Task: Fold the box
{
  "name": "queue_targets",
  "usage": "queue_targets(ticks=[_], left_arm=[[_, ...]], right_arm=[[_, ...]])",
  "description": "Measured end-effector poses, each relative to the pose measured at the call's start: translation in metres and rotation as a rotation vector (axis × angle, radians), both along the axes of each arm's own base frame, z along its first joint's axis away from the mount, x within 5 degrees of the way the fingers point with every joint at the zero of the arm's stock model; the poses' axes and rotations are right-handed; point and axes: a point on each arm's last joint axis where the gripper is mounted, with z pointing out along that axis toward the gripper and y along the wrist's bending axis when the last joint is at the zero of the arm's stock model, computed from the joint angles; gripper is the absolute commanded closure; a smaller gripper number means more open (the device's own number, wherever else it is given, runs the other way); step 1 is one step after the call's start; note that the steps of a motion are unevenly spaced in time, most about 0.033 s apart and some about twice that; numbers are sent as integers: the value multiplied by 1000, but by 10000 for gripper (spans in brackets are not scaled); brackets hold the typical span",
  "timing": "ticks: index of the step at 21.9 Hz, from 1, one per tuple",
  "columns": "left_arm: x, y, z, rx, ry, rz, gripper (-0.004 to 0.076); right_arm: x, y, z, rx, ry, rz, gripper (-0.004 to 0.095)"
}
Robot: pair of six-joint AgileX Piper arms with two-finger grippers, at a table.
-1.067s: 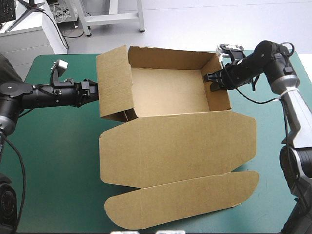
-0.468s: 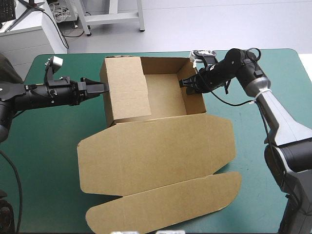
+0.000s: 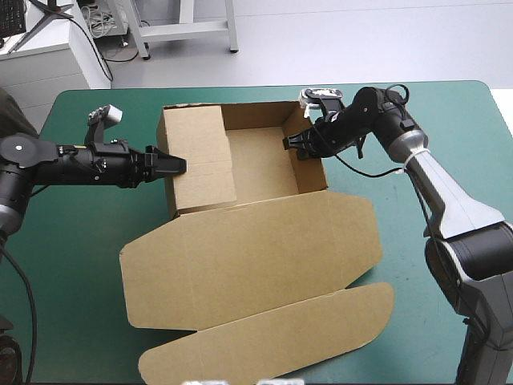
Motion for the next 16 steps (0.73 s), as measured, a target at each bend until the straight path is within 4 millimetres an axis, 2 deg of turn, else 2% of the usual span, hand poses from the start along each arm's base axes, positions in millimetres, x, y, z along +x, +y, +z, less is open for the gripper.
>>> queue_targets(ticks=[9, 13, 16], left_arm=[[-3, 13, -18, 200, 148, 73, 236], [-4, 14, -20, 221, 173, 100, 316], [-4, 6, -24, 301, 183, 95, 327]], right_arm=[[-19, 39, -4, -104, -6, 14, 915], [-21, 41, -5, -131, -4, -13, 915], [-21, 41, -6, -131, 14, -25, 914]])
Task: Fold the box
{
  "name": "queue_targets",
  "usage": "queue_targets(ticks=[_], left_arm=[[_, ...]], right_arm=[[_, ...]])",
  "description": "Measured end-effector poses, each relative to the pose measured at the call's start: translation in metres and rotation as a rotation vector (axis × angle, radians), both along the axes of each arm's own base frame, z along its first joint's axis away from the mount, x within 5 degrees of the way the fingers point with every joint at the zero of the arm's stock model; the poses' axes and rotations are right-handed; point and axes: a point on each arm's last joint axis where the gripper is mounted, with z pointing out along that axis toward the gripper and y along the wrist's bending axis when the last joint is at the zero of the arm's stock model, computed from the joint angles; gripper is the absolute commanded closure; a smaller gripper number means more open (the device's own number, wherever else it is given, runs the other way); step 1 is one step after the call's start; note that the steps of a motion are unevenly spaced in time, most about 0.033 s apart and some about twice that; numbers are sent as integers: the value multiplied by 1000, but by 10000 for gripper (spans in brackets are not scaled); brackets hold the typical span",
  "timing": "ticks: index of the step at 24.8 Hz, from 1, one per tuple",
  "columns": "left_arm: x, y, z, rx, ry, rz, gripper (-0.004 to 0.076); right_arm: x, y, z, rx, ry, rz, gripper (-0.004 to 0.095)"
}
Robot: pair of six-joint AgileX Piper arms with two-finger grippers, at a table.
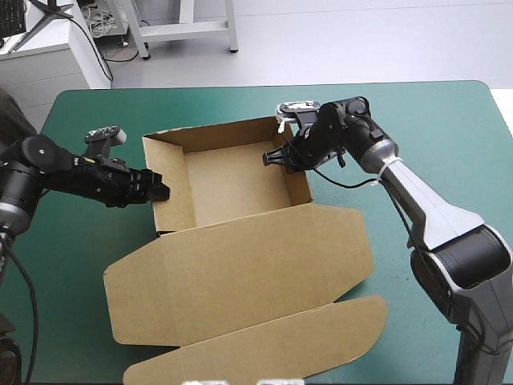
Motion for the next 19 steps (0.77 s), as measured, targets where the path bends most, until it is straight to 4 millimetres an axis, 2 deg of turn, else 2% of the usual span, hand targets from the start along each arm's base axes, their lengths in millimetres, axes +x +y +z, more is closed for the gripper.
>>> queue_targets(ticks=[2, 4, 5, 6, 7, 9, 19], left_arm=[[0, -10, -2, 42, -4, -12, 330], [1, -16, -2, 63, -17, 8, 388], [2, -17, -2, 66, -21, 20, 495], [3, -18, -3, 79, -29, 37, 542], [4, -19, -3, 88, -31, 41, 651], [4, -20, -4, 132, -39, 59, 732], [2, -34, -10, 276, -20, 125, 734]], right_arm=[[0, 0, 0, -1, 6, -1, 914], [-1, 0, -1, -3, 20, -3, 915], [-2, 0, -1, -4, 25, -5, 915], [-2, -1, -1, -4, 31, -9, 915], [-2, -1, -1, -4, 34, -11, 912], [-3, -1, -1, 1, 42, -19, 912], [-8, 8, -2, -26, 35, -9, 913]])
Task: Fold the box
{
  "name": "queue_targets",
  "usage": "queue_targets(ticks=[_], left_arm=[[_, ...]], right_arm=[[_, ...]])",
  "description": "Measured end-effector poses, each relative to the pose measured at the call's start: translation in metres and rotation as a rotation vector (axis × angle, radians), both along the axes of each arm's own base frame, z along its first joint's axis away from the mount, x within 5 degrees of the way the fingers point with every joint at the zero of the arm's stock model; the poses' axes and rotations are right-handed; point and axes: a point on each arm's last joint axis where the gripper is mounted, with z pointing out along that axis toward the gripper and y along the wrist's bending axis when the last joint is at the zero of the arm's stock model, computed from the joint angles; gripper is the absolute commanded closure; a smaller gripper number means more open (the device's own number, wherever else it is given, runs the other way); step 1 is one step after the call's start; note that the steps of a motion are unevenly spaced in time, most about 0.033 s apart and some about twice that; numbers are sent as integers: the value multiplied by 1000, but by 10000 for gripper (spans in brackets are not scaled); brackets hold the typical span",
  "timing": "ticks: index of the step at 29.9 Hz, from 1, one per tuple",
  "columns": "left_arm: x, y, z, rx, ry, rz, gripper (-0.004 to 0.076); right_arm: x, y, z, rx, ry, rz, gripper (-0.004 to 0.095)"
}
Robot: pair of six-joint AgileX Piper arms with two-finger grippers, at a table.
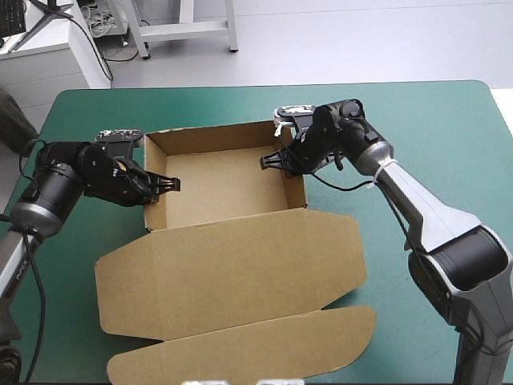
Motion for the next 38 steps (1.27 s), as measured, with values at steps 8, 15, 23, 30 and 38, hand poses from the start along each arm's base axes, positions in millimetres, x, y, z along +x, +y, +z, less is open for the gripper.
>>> queue_targets(ticks=[8, 15, 23, 30, 38], left_arm=[[11, -21, -7, 29, 40, -30, 734], [42, -47, -8, 56, 79, -87, 734], [65, -72, -46, 104, 179, -106, 734], [77, -80, -67, 107, 200, -124, 734], [78, -81, -67, 107, 186, -137, 685]], right_arm=[[-4, -10, 2, -108, 13, -24, 913], [-11, -26, 16, -197, -2, -107, 913], [-13, -36, -16, -247, 92, -168, 928], [-5, -50, -33, -226, 169, -197, 926], [-5, -51, -34, -244, 166, -181, 673]])
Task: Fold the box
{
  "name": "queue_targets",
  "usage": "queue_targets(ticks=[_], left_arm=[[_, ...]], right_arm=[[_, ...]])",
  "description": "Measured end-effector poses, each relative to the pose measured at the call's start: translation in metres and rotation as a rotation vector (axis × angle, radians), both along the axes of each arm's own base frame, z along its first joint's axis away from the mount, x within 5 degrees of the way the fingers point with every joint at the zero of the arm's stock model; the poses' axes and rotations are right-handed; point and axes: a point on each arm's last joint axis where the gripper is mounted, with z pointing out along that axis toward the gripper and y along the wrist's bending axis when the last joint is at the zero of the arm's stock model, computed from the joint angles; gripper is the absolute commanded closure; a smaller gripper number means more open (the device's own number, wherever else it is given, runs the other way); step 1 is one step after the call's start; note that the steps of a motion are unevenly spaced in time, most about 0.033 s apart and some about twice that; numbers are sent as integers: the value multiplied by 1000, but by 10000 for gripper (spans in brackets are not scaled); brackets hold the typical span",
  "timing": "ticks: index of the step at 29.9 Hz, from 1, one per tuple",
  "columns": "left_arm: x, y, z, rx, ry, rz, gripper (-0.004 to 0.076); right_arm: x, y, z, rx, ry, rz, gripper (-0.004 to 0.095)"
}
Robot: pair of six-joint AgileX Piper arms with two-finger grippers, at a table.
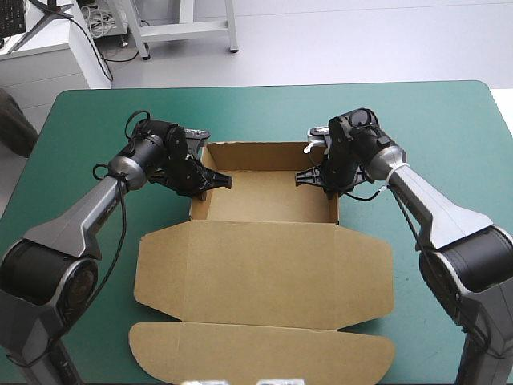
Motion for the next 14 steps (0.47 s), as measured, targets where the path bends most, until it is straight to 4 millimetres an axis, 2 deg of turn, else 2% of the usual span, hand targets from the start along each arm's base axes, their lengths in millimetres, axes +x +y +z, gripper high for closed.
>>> queue_targets(ticks=[3, 6, 8, 11, 14], left_arm=[[1, -1, -1, 10, -14, -47, 582], [2, -1, -2, 25, -27, -93, 435], [2, -1, -3, 36, -34, -117, 338], [3, -1, -1, 43, -42, -132, 256], [5, -1, 4, 48, -58, -140, 247]], right_arm=[[-1, -1, 0, -16, 5, 22, 460], [0, -2, 1, -26, -3, 26, 344], [1, -2, 4, -33, -16, 27, 316], [3, -3, 9, -32, -35, 7, 315], [3, -2, 10, -23, -36, -16, 317]])
